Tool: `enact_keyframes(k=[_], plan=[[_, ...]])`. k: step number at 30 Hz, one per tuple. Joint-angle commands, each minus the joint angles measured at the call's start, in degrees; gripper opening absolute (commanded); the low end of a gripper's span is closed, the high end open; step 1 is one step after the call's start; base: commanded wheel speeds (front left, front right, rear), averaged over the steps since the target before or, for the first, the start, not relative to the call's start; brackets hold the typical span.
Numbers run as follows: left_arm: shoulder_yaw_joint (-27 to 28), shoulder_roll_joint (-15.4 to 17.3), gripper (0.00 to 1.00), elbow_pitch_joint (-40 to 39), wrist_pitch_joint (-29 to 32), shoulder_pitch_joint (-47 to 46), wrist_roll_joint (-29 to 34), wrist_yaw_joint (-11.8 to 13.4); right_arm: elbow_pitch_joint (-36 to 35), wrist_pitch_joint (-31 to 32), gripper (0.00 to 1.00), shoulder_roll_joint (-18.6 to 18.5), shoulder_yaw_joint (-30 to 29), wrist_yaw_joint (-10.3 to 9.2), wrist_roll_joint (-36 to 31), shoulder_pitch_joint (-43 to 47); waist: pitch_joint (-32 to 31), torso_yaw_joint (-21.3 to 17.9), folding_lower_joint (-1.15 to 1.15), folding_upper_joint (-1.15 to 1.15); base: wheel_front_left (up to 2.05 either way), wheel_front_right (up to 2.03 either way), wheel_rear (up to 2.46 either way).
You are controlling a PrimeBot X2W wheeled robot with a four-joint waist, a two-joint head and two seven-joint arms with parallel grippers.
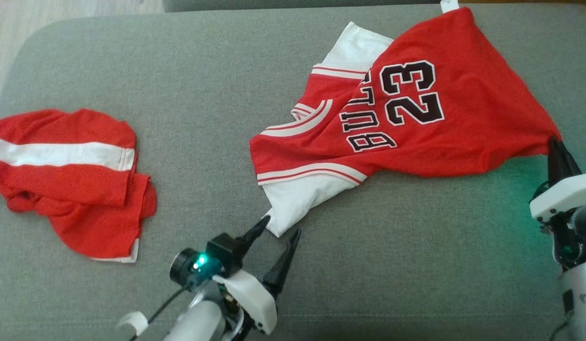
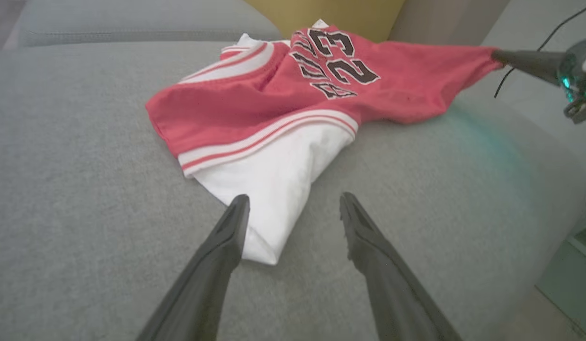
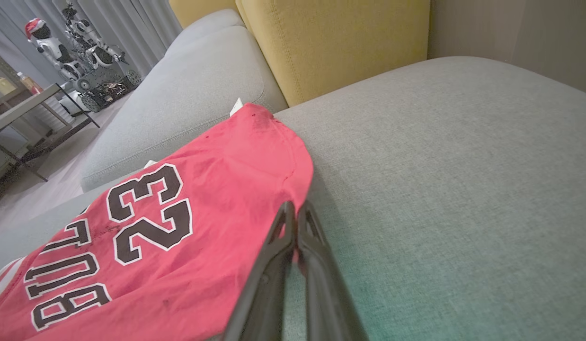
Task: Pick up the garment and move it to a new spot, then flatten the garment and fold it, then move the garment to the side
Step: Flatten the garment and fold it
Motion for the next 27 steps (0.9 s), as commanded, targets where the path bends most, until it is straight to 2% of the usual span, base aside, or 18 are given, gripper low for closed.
enact_keyframes(k=[1, 8, 17, 22, 27], plan=[[1.0, 0.6, 1.0, -0.7, -0.3, -0.6, 0.5, -0.4, -2.3, 0.1, 0.0, -0.3, 0.5, -0.04, -0.3, 0.5, -0.2, -0.1, 0.0, 0.0, 0.0, 0.0, 0.0], [-1.3, 0.5, 1.0, 4.4, -0.1, -2.5, 1.8, -0.3, -3.2, 0.8, 0.0, 0.7, 0.3, -0.04, -1.0, 0.5, -0.3, -1.1, 0.0, 0.0, 0.0, 0.0, 0.0], [-1.0, 0.0, 1.0, 9.4, -0.2, -6.1, 3.4, 4.1, -4.7, 1.8, 0.0, 1.3, 0.6, -0.04, -1.4, 0.4, 0.4, -2.6, 0.0, 0.0, 0.0, 0.0, 0.0], [-1.1, -0.2, 1.0, 9.9, -0.3, -6.8, 4.0, 5.3, -5.2, 2.1, 0.0, 1.5, 0.6, -0.04, -1.6, 0.3, 0.6, -2.9, 0.0, 0.0, 0.0, 0.0, 0.0], [-0.6, -0.1, 1.0, 8.6, -0.3, -7.2, 5.7, 8.6, -5.6, 2.6, 0.0, 1.6, 0.6, -0.04, -1.8, 0.1, 0.8, -2.7, 0.0, 0.0, 0.0, 0.0, 0.0]])
